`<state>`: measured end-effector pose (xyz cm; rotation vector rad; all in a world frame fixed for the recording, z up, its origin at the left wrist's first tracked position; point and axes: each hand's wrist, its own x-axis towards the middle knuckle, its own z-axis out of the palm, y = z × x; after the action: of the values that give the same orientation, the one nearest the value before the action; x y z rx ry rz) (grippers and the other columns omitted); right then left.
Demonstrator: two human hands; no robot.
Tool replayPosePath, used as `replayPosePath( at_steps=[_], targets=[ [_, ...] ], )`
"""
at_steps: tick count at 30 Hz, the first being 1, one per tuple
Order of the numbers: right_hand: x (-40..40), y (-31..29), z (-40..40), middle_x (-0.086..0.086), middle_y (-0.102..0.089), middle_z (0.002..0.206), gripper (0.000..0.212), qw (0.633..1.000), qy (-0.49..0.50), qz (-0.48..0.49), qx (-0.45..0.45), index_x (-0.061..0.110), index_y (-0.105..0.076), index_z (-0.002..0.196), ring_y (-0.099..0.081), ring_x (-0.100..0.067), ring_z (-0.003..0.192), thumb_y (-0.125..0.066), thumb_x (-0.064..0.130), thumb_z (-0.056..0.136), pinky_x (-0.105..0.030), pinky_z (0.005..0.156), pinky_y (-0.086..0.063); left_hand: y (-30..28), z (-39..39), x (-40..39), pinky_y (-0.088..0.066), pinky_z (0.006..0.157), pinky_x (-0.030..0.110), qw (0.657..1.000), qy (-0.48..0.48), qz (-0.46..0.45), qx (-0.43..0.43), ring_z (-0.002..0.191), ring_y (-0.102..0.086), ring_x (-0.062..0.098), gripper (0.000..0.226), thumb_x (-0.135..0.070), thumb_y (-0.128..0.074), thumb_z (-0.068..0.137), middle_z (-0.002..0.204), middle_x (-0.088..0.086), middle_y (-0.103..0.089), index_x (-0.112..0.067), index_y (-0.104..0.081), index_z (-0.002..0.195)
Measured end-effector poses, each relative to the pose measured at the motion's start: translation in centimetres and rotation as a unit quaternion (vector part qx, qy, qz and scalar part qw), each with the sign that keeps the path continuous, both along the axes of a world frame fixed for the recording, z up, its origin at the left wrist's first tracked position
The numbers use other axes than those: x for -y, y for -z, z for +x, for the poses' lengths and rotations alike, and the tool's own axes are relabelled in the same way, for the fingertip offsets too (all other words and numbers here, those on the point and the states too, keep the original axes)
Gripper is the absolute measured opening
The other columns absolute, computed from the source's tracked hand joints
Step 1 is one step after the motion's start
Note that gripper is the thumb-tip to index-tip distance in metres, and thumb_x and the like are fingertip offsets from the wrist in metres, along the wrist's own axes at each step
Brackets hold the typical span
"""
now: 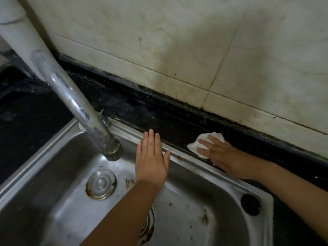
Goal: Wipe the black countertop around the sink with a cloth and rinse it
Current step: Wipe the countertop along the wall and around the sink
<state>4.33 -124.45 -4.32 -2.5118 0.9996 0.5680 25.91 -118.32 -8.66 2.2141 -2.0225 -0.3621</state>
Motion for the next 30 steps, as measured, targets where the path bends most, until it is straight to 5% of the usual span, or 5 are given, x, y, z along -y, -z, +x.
replayPosePath(
  at_steps=[4, 8, 14, 18, 30],
  targets=[
    [3.3, 0.4, 8.2, 0.004, 0.012, 0.156, 0.049, 0.999, -0.022, -0.04, 0.026, 0.027, -0.004, 0.147, 0.015, -0.021, 0.143, -0.022, 0.022, 0.102, -0.041, 0.117, 0.002, -0.8, 0.3, 0.0, -0.016, 0.107, 0.036, 1.0, -0.013, 0.002, 0.008, 0.127, -0.043, 0.029, 0.074, -0.044, 0.002, 0.096, 0.137, 0.019, -0.045, 0.002, -0.045, 0.13],
    [2.2, 1.3, 5.9, 0.011, 0.01, 0.153, 0.047, 0.997, -0.01, -0.028, 0.077, 0.028, -0.009, 0.146, 0.013, -0.019, 0.143, -0.023, 0.033, 0.101, -0.034, 0.117, 0.006, -1.1, 0.2, -0.2, 0.015, 0.111, 0.034, 0.999, -0.018, 0.011, 0.025, 0.14, 0.018, 0.016, 0.063, -0.048, -0.005, 0.096, 0.153, 0.007, 0.017, -0.012, 0.012, 0.144],
    [-4.8, 1.4, -8.0, 0.029, 0.002, 0.148, 0.048, 0.976, 0.153, 0.018, 0.154, 0.07, -0.01, 0.127, 0.015, 0.008, 0.137, -0.005, 0.079, 0.08, -0.019, 0.114, 0.004, -1.7, -1.9, 0.0, 0.01, 0.113, 0.035, 0.998, -0.069, 0.011, 0.007, 0.141, 0.017, 0.022, 0.068, -0.046, -0.015, 0.096, 0.153, 0.012, 0.017, -0.005, 0.009, 0.144],
    [-6.8, 0.5, -10.1, 0.029, 0.011, 0.142, 0.083, 0.969, 0.231, -0.024, 0.087, 0.046, 0.0, 0.132, 0.029, 0.012, 0.128, 0.012, 0.088, 0.061, -0.019, 0.11, 0.005, -1.9, -2.1, 0.1, 0.01, 0.113, 0.036, 0.997, -0.071, 0.035, 0.013, 0.141, 0.016, 0.023, 0.068, -0.046, -0.013, 0.096, 0.153, 0.014, 0.017, -0.003, 0.011, 0.143],
    [-3.4, 0.2, 2.9, 0.004, 0.003, 0.157, 0.053, 0.954, 0.281, -0.061, 0.083, 0.024, -0.009, 0.148, 0.009, -0.02, 0.144, -0.027, 0.013, 0.1, -0.037, 0.114, -0.002, -2.5, -2.5, 0.1, 0.01, 0.113, 0.035, 0.994, -0.077, 0.074, 0.023, 0.141, 0.017, 0.023, 0.067, -0.044, -0.011, 0.096, 0.152, 0.014, 0.019, -0.003, 0.012, 0.143]
  ],
)
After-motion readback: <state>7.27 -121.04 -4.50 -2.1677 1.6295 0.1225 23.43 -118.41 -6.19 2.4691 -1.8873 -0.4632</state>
